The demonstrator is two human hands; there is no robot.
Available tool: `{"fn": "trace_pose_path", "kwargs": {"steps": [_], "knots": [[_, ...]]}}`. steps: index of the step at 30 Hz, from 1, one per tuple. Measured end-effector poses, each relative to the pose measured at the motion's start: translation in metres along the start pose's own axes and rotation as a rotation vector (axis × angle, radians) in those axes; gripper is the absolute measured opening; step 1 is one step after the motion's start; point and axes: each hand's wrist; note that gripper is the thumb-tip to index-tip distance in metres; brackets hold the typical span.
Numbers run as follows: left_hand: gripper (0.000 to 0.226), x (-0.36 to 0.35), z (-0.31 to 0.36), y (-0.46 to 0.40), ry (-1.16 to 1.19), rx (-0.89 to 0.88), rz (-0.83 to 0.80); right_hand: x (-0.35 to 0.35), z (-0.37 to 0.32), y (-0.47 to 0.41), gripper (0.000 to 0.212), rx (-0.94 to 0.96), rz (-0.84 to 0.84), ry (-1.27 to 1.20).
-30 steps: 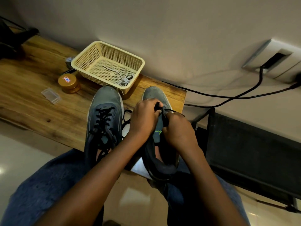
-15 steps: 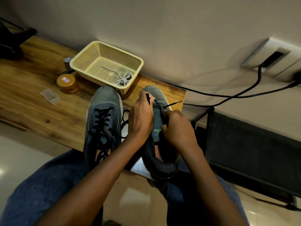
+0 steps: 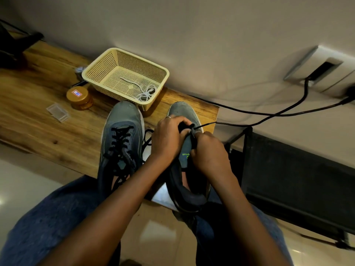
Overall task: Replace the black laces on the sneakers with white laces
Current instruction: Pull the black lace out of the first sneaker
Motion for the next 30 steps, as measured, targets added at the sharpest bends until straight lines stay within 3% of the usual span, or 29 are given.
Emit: {"fn": "trace_pose_path", "kwargs": {"steps": [3, 8, 12, 24, 27, 30], "knots": [[0.006, 0.001, 0.002, 0.001, -0.012, -0.024, 0.023, 0.000, -0.001, 0.000, 0.033, 0.011, -0.009, 0.007], [0.019, 0.000, 0.008, -0.003, -0.151, -0.043, -0.007, -0.001, -0.003, 0.000, 0.029, 0.016, -0.011, 0.015], [0.019, -0.001, 0.011, -0.002, -0.060, -0.013, -0.004, -0.002, -0.003, 0.000, 0.027, 0.019, 0.005, 0.012], [0.008, -0.007, 0.018, 0.009, 0.434, 0.086, 0.331, -0.002, 0.001, -0.005, 0.028, 0.017, 0.016, -0.054], [0.018, -0.009, 0.017, 0.009, 0.470, 0.136, 0.459, -0.002, 0.002, -0.004, 0.025, 0.014, 0.004, -0.069], [0.007, -0.010, 0.020, 0.010, 0.458, 0.132, 0.530, -0.001, 0.003, -0.003, 0.024, 0.007, -0.010, -0.088]]}}
Point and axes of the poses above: each hand's wrist, its own y-axis away from the middle knuckle, its own x-axis out of the back of the hand, z = x × y, and after that the axes turned 2 degrees about x, right-handed
